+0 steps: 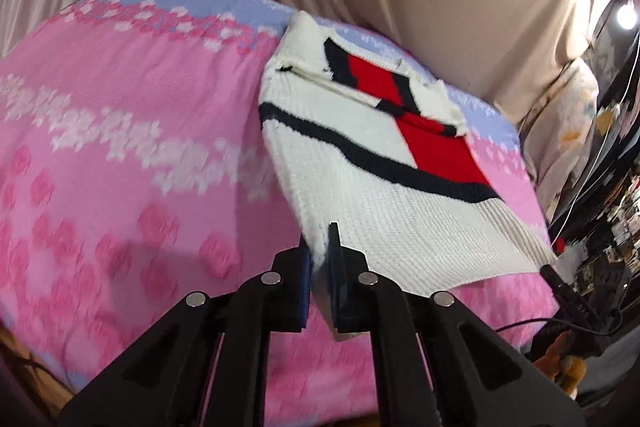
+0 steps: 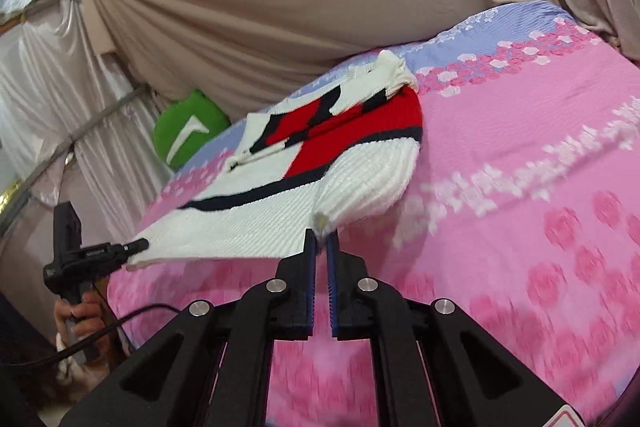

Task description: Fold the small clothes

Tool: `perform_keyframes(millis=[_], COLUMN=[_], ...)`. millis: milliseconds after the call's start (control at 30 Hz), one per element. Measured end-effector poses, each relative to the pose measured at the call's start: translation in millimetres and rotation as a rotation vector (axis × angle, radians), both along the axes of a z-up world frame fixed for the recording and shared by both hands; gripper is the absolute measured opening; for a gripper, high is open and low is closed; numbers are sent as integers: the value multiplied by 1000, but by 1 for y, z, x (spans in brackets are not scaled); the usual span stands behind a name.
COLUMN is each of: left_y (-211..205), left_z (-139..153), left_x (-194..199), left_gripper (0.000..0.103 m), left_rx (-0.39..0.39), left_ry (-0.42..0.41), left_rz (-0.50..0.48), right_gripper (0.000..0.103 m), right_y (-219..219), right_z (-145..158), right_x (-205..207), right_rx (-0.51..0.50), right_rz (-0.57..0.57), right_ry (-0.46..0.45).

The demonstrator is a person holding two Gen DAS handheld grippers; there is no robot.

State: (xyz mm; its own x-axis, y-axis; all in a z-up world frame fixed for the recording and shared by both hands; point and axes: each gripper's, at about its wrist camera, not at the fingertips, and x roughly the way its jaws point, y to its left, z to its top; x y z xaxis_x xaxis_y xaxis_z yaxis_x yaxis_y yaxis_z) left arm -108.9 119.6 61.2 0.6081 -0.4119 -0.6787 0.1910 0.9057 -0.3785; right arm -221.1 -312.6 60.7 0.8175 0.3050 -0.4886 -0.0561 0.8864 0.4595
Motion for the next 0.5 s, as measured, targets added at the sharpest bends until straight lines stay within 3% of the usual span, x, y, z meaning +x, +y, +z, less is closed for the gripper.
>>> perform_keyframes(millis=[100, 200, 267, 367, 400, 433, 467, 500], left_y=[11, 20, 18, 19, 19, 20, 22, 25], left_z=[-5, 4, 8, -10, -18, -27, -37, -45], left_x=[-39, -63, -65, -44, -36, -29, -23, -19], left_gripper=[5, 0, 0, 0, 3, 16, 38, 45], left_rx=[21, -12, 23, -2, -7, -2, 1, -3], left_ry=[-3, -48, -93, -29, 3, 34, 59, 77], left_rz=[0, 8, 25, 13, 12, 27, 44, 57], right_gripper=[0, 0, 0, 12, 19, 27, 43, 48], right_y=[5, -3, -8, -17, -18, -19, -19, -18], right_z=[-3, 8, 7, -15, -22, -34, -44, -54], right_x=[-36, -57, -56, -35, -28, -18, -12, -5], right_rx=[-29, -17, -3, 33, 35, 47, 60, 70], right_rz=[9, -12, -28, -55, -67, -75, -73, -84], right_ry=[15, -15, -19, 35, 56, 90, 113, 139])
